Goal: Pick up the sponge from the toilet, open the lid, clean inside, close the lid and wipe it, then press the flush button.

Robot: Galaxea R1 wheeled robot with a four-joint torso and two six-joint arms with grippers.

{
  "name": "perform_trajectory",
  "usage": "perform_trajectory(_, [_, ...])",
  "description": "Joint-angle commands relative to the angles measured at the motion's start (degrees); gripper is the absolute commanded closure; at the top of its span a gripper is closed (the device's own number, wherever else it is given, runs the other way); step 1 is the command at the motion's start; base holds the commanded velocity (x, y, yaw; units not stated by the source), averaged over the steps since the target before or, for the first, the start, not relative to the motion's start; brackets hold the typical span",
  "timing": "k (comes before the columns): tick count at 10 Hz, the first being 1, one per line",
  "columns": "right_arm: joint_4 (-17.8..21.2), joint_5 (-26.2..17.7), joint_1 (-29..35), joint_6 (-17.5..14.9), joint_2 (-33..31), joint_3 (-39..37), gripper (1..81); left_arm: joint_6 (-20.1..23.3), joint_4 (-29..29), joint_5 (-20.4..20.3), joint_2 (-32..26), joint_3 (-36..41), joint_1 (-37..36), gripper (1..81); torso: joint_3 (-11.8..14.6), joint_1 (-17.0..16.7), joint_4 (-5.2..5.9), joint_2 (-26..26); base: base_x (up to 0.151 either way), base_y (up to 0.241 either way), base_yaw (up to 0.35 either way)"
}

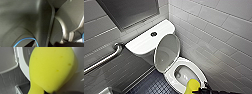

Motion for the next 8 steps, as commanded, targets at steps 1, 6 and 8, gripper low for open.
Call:
perform_trajectory(1, [-0.44, -1.74, -0.50, -0.05, -8.02, 6.46, 81.1, 0.45, 0.09, 4.69, 0.10, 0.88, 1.91, 1.0, 0.00, 0.00, 0.00, 0.00, 0.000, 0.000, 0.000])
perform_trajectory(6, [-1.41, 4.07, -6.31, -0.40, -20.98, 13.54, 81.1, 0.54, 0.18, 4.69, 0.10, 0.88, 1.91, 1.0, 0.00, 0.00, 0.00, 0.00, 0.000, 0.000, 0.000])
perform_trajectory(8, [-1.50, 4.50, -5.44, -0.49, -24.45, 17.96, 81.1, 0.54, 0.18, 4.60, 0.10, 0.88, 1.91, 1.0, 0.00, 0.00, 0.00, 0.00, 0.000, 0.000, 0.000])
